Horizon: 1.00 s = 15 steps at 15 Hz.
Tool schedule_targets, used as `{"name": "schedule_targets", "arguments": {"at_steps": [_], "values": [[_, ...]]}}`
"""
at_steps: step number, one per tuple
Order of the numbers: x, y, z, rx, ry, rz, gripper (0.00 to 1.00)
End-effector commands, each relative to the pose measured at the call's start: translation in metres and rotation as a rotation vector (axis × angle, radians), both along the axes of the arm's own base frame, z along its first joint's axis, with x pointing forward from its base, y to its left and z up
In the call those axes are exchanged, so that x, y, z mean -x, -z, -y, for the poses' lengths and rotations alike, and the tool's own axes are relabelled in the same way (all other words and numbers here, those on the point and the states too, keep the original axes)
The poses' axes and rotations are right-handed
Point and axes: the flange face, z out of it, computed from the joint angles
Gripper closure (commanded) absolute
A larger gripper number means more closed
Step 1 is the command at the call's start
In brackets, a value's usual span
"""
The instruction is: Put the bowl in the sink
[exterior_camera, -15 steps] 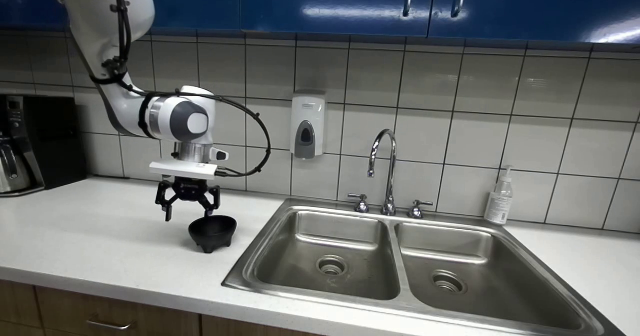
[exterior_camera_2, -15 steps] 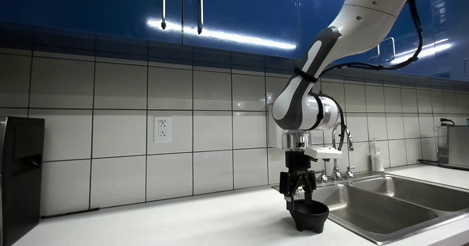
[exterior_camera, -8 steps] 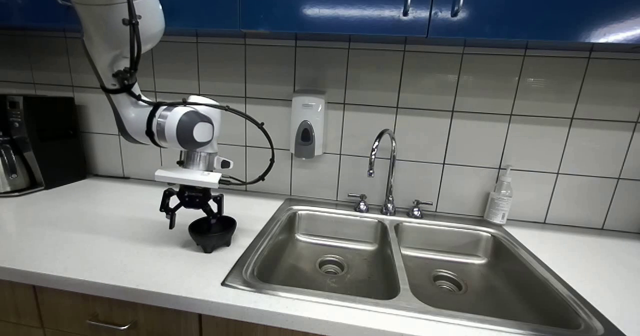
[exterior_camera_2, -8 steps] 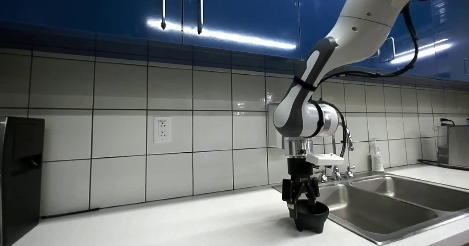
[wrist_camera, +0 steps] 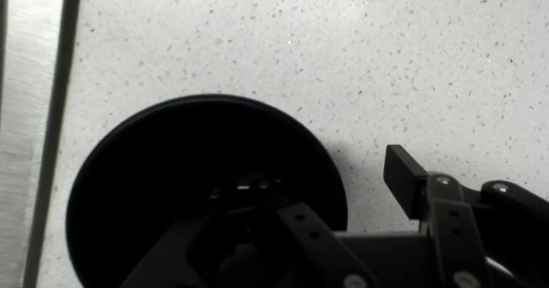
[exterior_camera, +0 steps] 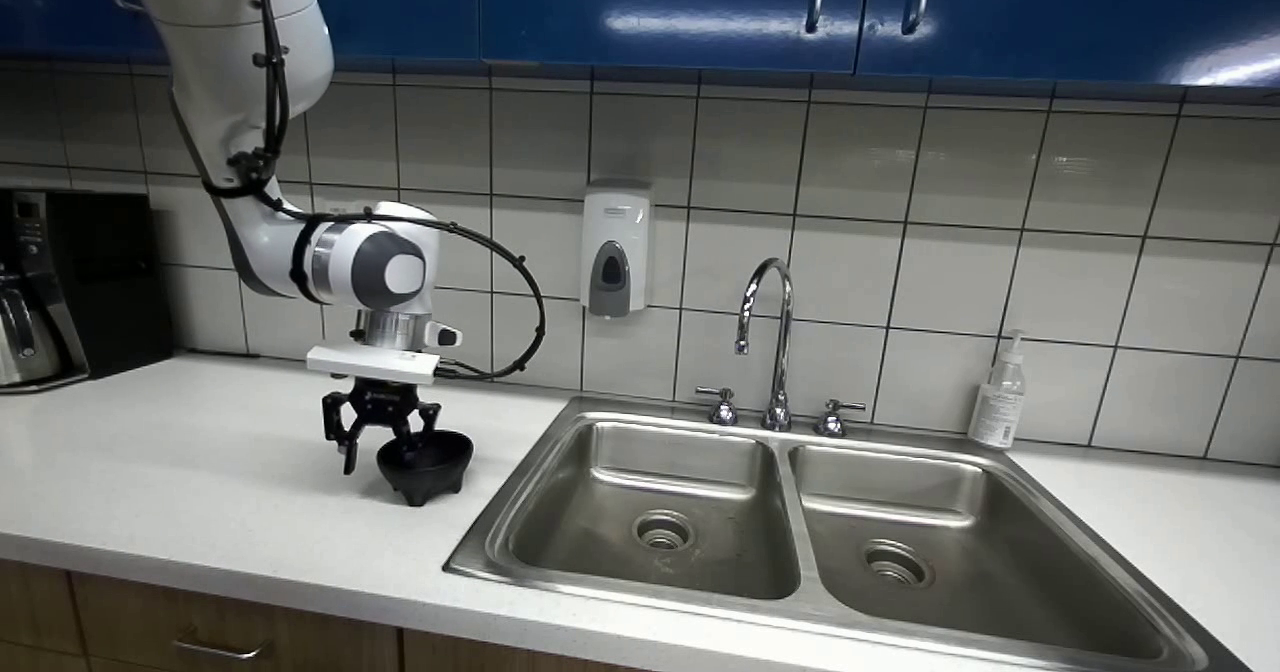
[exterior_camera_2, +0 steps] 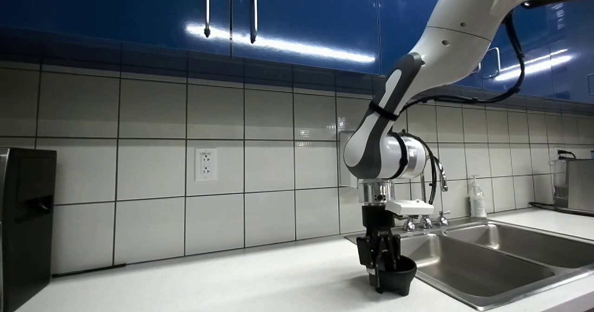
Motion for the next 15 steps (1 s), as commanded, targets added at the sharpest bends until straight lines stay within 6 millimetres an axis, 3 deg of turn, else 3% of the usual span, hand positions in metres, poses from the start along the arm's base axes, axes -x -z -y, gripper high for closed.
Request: {"name": "schedule_targets", "arguments": {"at_steps": [1, 5, 15], "values": [[-0.004, -0.006, 0.002, -0.018, -0.007, -0.014, 0.67], [-0.003, -0.009, 0.004, -0.023, -0.001, -0.01, 0.98], [-0.006, -0.033, 0.004, -0.023, 0.006, 0.026, 0.98]]}}
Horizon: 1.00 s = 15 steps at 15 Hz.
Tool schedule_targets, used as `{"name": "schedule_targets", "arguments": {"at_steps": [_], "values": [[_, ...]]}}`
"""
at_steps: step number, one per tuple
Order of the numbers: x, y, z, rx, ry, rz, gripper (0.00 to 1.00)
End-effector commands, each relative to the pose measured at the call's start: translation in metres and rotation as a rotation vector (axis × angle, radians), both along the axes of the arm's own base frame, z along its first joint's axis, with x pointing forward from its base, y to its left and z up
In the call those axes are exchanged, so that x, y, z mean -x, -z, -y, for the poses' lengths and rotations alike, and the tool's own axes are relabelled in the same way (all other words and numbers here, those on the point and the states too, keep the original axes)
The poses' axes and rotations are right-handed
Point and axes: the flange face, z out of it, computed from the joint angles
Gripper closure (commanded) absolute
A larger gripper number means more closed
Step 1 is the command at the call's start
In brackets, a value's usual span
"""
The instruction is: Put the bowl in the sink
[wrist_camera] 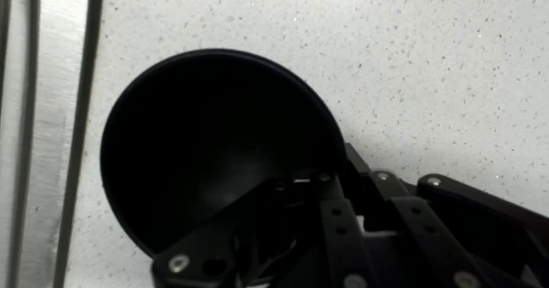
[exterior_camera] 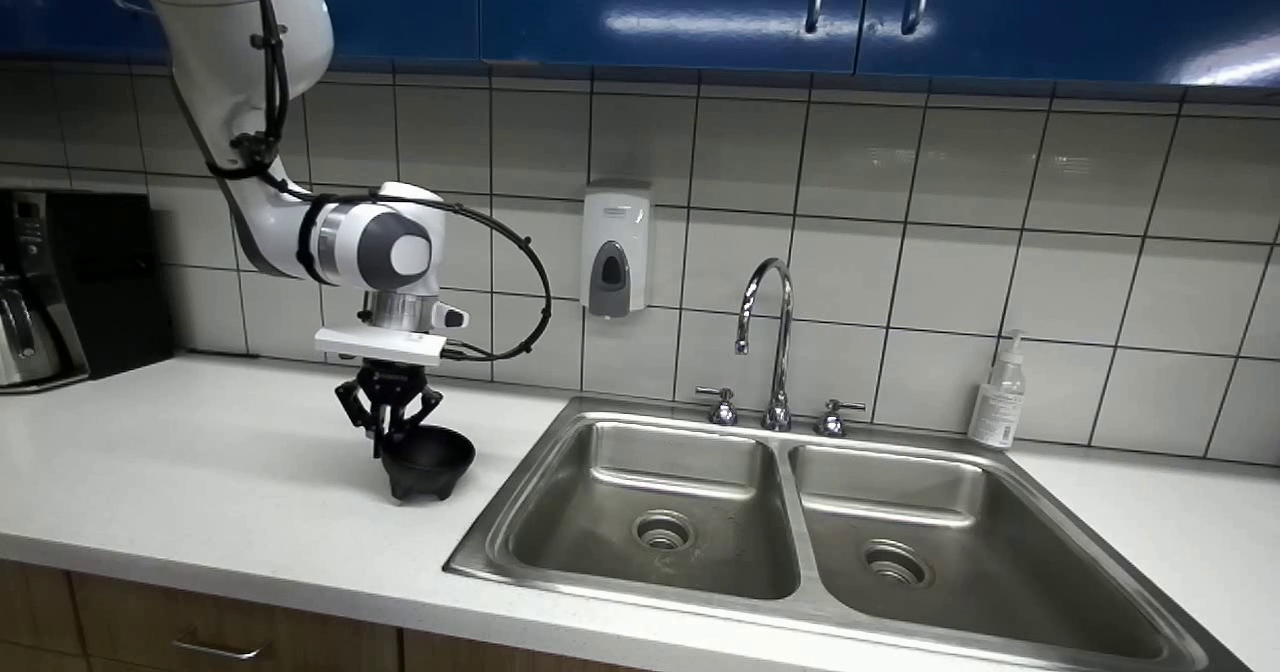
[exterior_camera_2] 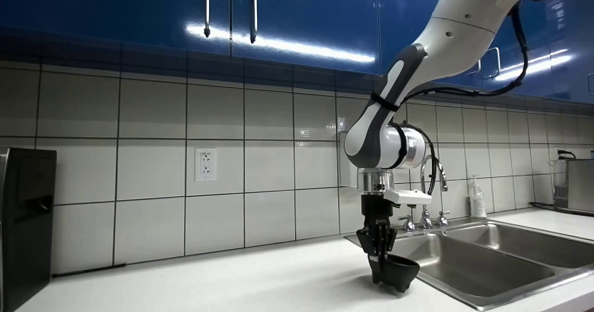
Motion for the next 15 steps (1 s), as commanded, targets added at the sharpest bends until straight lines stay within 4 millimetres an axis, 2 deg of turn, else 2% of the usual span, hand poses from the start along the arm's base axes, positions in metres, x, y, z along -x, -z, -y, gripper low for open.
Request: {"name": "schedule_targets", "arguments": {"at_steps": [1, 8, 11, 15], "values": [[0.003, -0.014, -0.003, -0.013, -0.008, -0.002, 0.99], [0.01, -0.049, -0.008, -0.005, -0.021, 0.07, 0.98], [0.015, -0.067, 0.0, -0.003, -0.008, 0.11, 0.98], [0.022, -0.083, 0.025, 0.005, 0.029, 0.136, 0.98]]}}
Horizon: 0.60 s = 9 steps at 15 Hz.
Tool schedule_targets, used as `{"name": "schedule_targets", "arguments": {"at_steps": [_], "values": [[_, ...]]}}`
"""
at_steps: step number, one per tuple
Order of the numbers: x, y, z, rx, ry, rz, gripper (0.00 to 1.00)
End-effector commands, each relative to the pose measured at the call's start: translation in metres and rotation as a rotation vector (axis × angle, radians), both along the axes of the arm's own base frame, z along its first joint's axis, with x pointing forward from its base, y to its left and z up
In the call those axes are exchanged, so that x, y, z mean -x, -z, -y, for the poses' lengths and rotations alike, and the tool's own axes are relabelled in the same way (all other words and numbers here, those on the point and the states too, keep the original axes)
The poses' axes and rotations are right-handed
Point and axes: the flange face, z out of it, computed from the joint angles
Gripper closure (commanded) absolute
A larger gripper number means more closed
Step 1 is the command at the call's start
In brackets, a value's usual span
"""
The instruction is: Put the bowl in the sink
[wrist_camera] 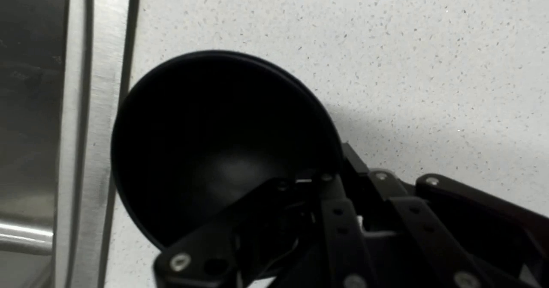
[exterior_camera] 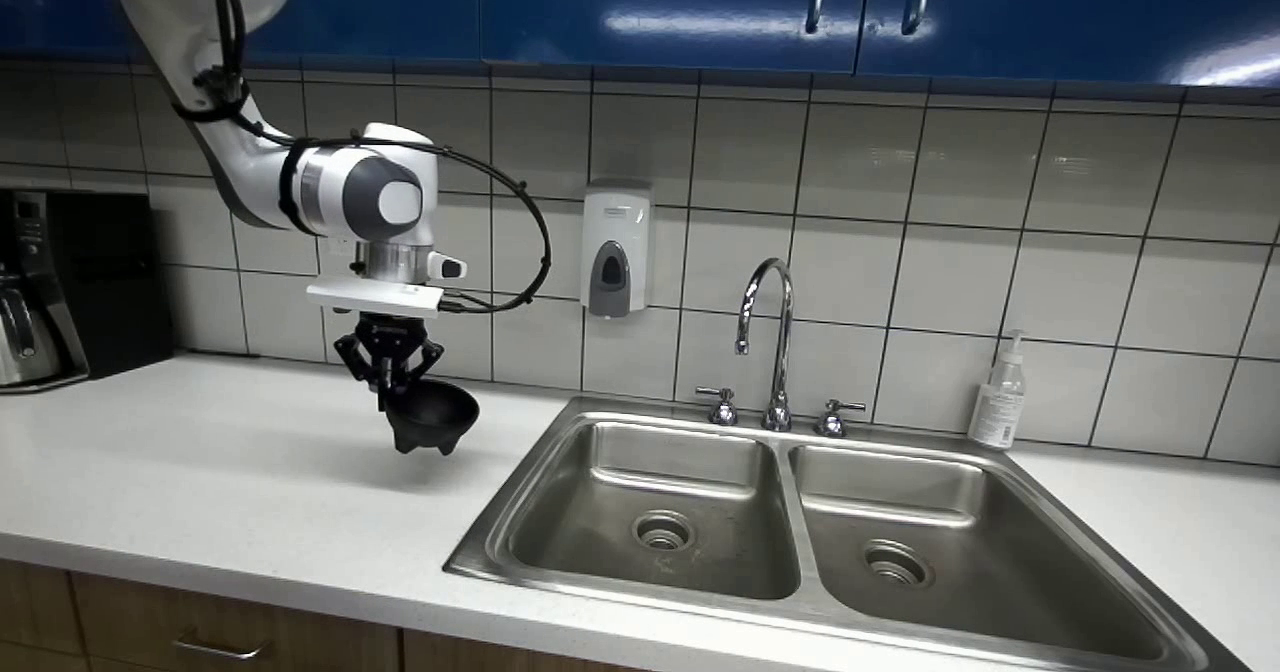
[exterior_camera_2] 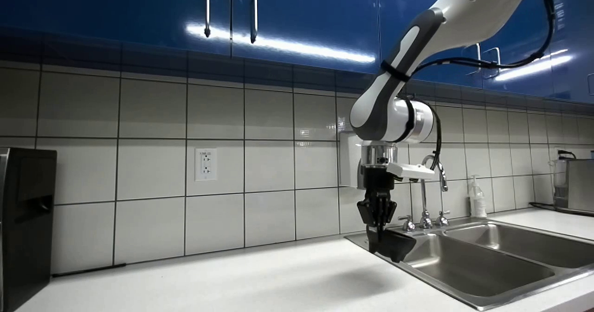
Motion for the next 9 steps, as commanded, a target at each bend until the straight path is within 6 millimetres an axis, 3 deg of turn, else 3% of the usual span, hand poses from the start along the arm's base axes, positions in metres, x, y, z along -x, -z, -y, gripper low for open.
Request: {"name": "schedule_targets", "arguments": {"at_steps": [1, 9], "values": [[0.014, -0.019, 0.028, 0.005, 0.036, 0.029, 0.98], [0.009, -0.025, 0.107, 0.018, 0.136, 0.039, 0.98]]}}
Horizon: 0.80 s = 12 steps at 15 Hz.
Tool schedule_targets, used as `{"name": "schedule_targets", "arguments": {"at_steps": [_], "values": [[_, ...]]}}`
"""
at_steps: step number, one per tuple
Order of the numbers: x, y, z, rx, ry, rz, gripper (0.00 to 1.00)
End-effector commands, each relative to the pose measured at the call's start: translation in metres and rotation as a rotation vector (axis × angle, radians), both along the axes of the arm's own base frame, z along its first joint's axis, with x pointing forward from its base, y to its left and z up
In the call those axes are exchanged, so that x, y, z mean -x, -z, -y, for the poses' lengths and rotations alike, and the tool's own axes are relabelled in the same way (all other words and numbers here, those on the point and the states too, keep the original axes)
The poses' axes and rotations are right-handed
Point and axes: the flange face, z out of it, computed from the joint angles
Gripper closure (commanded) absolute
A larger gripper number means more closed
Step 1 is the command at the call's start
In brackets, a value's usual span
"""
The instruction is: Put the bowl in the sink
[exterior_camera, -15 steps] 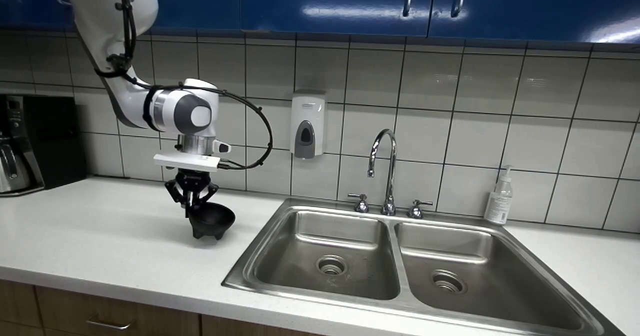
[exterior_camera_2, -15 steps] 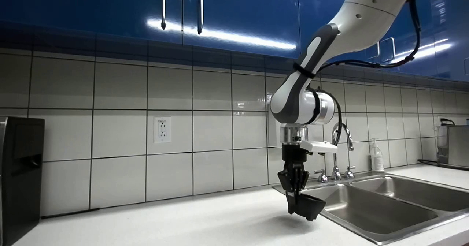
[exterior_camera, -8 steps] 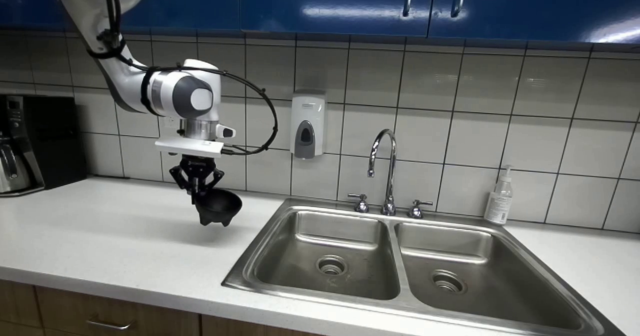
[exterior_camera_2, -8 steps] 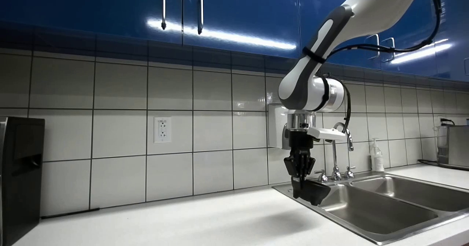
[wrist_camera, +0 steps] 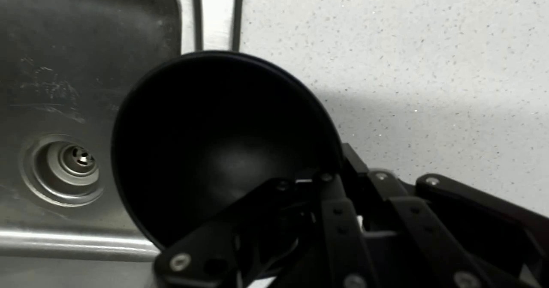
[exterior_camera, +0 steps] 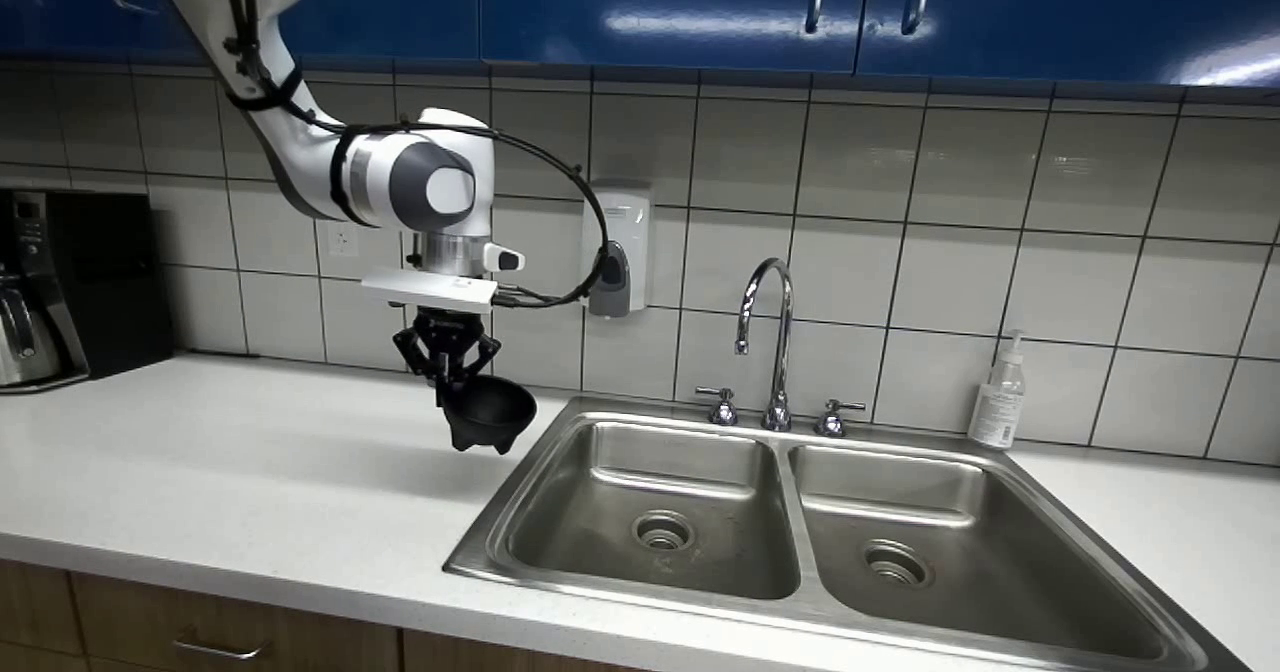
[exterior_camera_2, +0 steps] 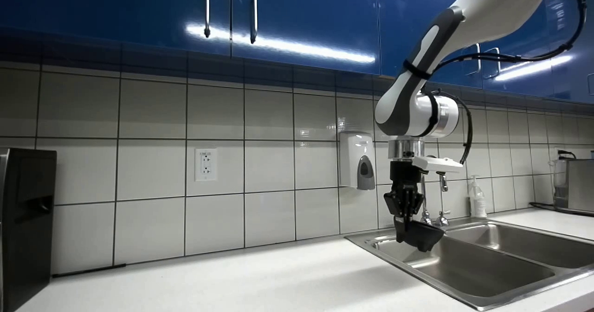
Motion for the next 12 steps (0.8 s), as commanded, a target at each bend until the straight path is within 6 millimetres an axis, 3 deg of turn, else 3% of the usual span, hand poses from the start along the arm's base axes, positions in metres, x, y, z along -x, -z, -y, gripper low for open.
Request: {"name": "schedule_targets", "arguments": {"at_steps": [1, 7, 12], "values": [[-0.001, -0.01, 0.037, 0.007, 0.015, 0.016, 0.98], [-0.012, -0.011, 0.09, 0.03, 0.053, 0.036, 0.98], [-0.028, -0.002, 0.123, 0.034, 0.069, 0.035, 0.98]]}}
